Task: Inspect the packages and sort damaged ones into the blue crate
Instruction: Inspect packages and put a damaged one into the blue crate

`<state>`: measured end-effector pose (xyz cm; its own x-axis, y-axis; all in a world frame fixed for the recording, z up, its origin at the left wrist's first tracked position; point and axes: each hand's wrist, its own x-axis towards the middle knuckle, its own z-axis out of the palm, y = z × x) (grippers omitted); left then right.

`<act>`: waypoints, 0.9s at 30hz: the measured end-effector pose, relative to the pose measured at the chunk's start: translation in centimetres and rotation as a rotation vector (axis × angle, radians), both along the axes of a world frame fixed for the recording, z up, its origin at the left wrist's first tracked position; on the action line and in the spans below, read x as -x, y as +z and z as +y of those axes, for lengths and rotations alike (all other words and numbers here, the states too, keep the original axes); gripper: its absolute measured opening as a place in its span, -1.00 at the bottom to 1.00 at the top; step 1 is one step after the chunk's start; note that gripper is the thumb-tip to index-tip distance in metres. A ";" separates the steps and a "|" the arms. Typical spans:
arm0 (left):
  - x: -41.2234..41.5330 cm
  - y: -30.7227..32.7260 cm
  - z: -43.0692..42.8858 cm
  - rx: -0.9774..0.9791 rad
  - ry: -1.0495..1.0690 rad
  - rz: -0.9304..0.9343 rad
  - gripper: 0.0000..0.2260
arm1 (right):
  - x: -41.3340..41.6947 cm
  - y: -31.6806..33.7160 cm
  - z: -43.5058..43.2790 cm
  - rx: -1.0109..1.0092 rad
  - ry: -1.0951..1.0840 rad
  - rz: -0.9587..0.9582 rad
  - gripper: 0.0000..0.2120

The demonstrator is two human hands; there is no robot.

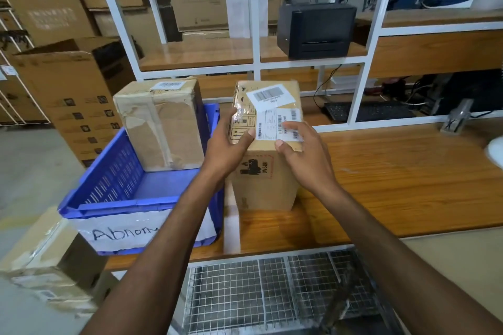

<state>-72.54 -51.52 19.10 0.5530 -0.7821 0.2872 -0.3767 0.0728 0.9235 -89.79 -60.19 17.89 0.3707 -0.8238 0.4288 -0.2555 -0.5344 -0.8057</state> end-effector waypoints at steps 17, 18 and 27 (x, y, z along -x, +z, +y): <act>-2.4 -5.1 3.1 -0.166 -0.041 -0.179 -0.10 | 0.1 1.1 0.2 0.277 -0.040 0.408 0.22; -2.3 -5.2 3.3 -0.171 -0.044 -0.203 -0.10 | -0.2 1.4 -0.1 0.293 -0.038 0.448 0.22; -1.2 -6.8 3.1 -0.145 0.033 -0.310 -0.36 | 0.8 0.9 0.0 0.420 -0.121 0.589 0.17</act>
